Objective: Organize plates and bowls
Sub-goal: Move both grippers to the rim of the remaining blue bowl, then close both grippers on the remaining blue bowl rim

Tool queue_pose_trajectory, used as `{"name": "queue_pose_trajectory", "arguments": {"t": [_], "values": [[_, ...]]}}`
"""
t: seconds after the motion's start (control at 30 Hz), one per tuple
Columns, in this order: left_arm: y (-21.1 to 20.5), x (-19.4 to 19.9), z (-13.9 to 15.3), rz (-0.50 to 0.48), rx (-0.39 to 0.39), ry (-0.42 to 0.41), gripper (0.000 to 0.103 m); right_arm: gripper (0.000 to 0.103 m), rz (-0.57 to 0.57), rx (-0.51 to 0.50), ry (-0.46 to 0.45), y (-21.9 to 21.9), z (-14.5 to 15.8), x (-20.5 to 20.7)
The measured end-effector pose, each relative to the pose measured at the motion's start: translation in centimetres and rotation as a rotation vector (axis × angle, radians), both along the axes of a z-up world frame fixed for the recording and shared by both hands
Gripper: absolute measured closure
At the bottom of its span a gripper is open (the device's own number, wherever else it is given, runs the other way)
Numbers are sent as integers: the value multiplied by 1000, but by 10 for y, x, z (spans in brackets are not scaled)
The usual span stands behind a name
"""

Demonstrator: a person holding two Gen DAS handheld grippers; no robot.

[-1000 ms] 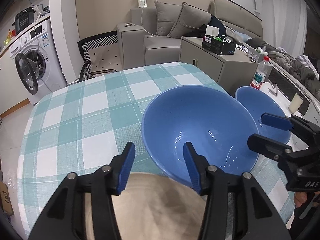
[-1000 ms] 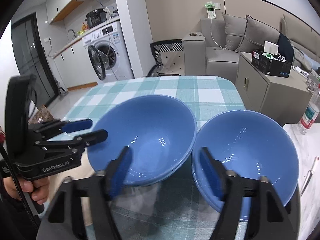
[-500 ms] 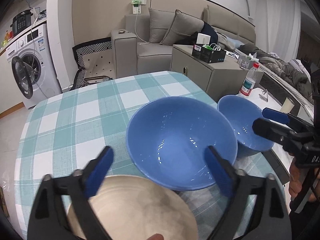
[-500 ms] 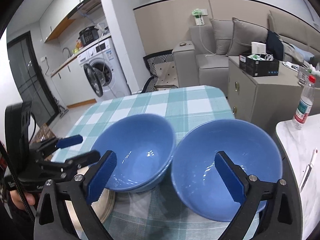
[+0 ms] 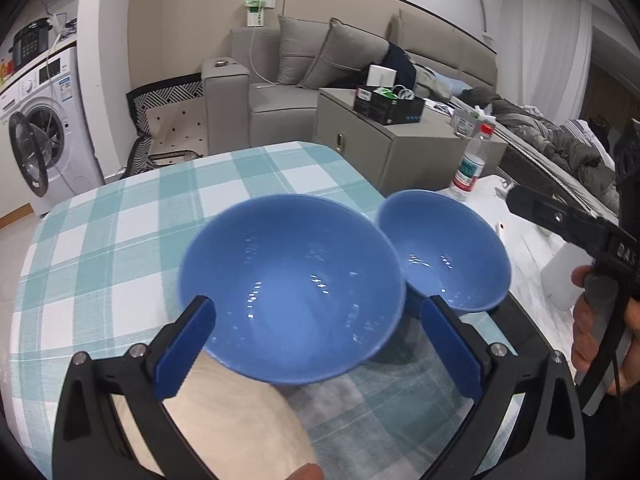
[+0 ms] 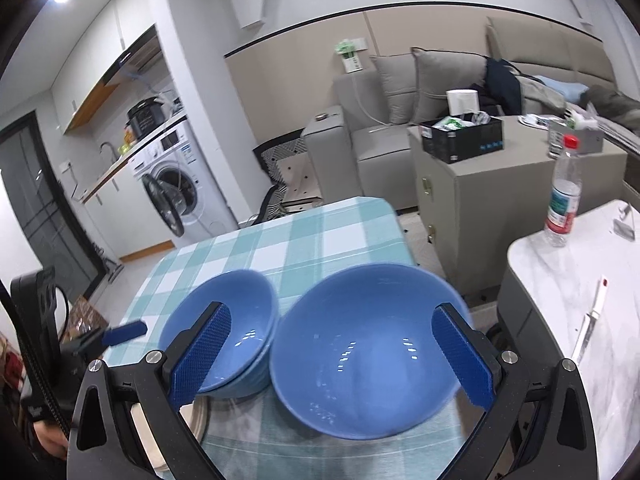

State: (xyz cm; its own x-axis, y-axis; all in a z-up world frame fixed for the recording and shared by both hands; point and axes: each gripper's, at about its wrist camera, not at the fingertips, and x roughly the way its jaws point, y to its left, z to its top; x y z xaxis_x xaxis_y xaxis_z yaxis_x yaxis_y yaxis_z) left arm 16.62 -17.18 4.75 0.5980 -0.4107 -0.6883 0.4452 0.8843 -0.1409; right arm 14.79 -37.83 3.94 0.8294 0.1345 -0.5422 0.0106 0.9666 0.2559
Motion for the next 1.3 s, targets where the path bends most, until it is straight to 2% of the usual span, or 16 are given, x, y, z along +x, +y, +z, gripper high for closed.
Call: {"name": "queue_pose_trajectory", "arguments": {"t": [0.2, 0.57, 0.77, 0.93, 1.3], "values": [[-30, -14, 1, -38, 39, -28, 0, 1, -46, 2, 15, -18, -1, -2], [-62, -23, 5, -124, 13, -34, 3, 1, -70, -20, 36, -35, -7, -5], [-78, -29, 4, -181, 7, -29, 32, 1, -118, 2, 55, -54, -13, -6], [-89, -30, -2, -203, 0, 16, 47, 1, -133, 22, 60, -63, -16, -6], [-99, -24, -20, -186, 0, 121, 49, 1, -121, 35, 94, -63, -28, 3]]}}
